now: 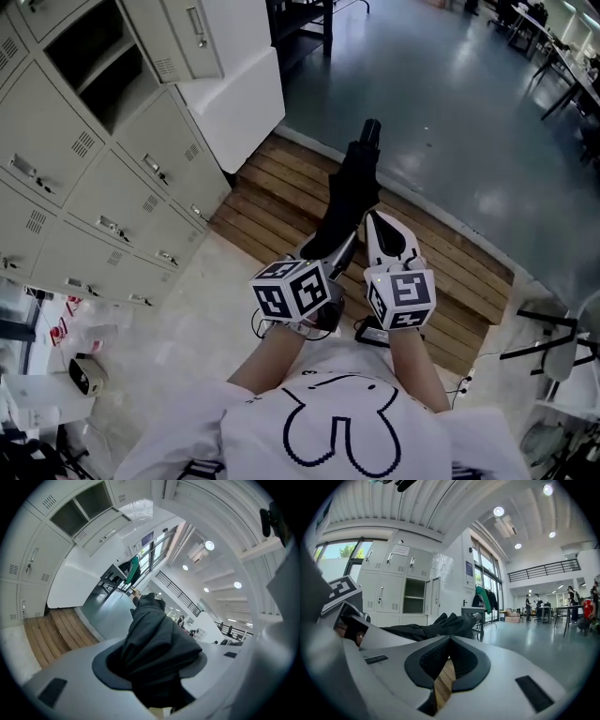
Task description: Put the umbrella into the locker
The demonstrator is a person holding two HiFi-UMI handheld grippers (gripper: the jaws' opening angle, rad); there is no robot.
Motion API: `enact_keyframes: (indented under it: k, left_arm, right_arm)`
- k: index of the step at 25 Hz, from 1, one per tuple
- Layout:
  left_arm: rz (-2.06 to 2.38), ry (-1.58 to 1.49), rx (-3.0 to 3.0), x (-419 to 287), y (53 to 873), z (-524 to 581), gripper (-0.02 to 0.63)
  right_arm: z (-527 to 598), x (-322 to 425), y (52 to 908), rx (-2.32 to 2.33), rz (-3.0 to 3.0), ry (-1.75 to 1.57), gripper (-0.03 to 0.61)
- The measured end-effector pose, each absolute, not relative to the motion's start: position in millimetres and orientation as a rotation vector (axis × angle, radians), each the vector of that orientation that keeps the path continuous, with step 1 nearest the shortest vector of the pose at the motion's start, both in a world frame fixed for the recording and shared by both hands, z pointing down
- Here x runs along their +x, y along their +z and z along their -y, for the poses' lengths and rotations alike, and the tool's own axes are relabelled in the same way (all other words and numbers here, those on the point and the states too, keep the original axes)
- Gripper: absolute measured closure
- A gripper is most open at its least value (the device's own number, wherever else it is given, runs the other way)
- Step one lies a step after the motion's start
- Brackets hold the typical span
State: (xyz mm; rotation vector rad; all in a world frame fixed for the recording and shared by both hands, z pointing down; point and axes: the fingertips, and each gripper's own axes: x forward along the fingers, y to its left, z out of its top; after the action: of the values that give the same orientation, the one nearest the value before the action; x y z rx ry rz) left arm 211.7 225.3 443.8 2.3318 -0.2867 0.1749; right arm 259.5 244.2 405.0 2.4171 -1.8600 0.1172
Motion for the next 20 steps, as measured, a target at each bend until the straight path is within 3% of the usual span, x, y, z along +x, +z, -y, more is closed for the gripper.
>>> enact_keyframes:
  k: [20]
  left_arm:
    - [0.712, -0.015, 2.206, 94.5, 435.8, -64.6, 0.383]
  right_arm:
    - [-73.6, 149.5, 401.5, 2.001, 2.248, 0.111, 0.568]
